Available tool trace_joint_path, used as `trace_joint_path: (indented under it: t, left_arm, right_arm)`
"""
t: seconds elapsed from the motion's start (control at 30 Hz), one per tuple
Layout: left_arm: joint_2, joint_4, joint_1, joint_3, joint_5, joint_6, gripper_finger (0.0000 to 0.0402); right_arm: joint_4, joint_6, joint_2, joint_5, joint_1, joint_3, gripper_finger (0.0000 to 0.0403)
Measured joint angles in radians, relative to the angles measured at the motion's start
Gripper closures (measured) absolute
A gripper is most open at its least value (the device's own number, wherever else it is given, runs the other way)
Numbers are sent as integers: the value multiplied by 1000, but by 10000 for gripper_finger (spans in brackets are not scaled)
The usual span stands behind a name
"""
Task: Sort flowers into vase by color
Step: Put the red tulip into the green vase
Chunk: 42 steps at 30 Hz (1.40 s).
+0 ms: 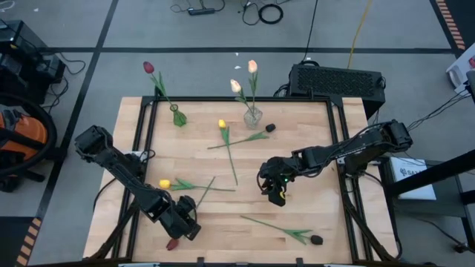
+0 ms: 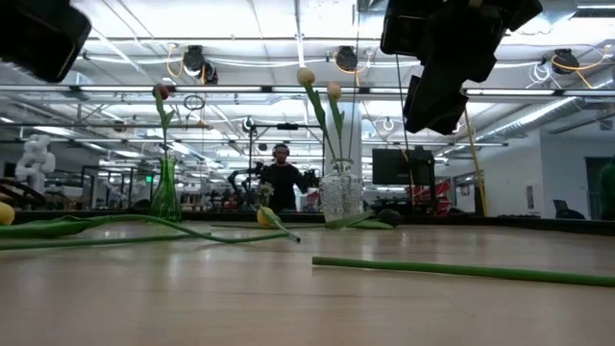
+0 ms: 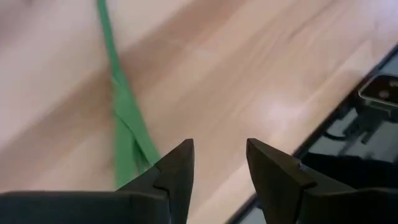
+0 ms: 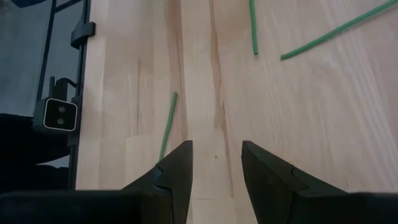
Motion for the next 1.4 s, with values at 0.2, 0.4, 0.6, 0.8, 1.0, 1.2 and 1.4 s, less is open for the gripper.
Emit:
trace_joint_path:
  t: [0.2, 0.4, 0.6, 0.8, 1.0, 1.2, 1.4]
  left_arm:
    - [-3, -168, 0, 27, 16, 2, 246]
    - [48, -141, -2, 29, 29, 3, 246]
    - [147, -95, -24, 29, 71, 2, 246]
    - [194, -67, -35, 34, 91, -14, 247]
    - [157, -55, -31, 28, 210, -24, 302]
    - [51, -48, -21, 27, 350, -22, 392]
    - [-78, -61, 4, 26, 319, -8, 398]
  right_arm:
    - [1, 4, 0, 0, 0, 0, 273]
    - [1, 25, 0, 2, 0, 0, 273]
    - [1, 25, 0, 2, 0, 0, 273]
    - [0, 5, 0, 1, 0, 0, 273]
    - [0, -17, 0, 1, 0, 0, 273]
    - [6, -34, 0, 2, 0, 0, 273]
    - [60, -45, 0, 4, 0, -1, 273]
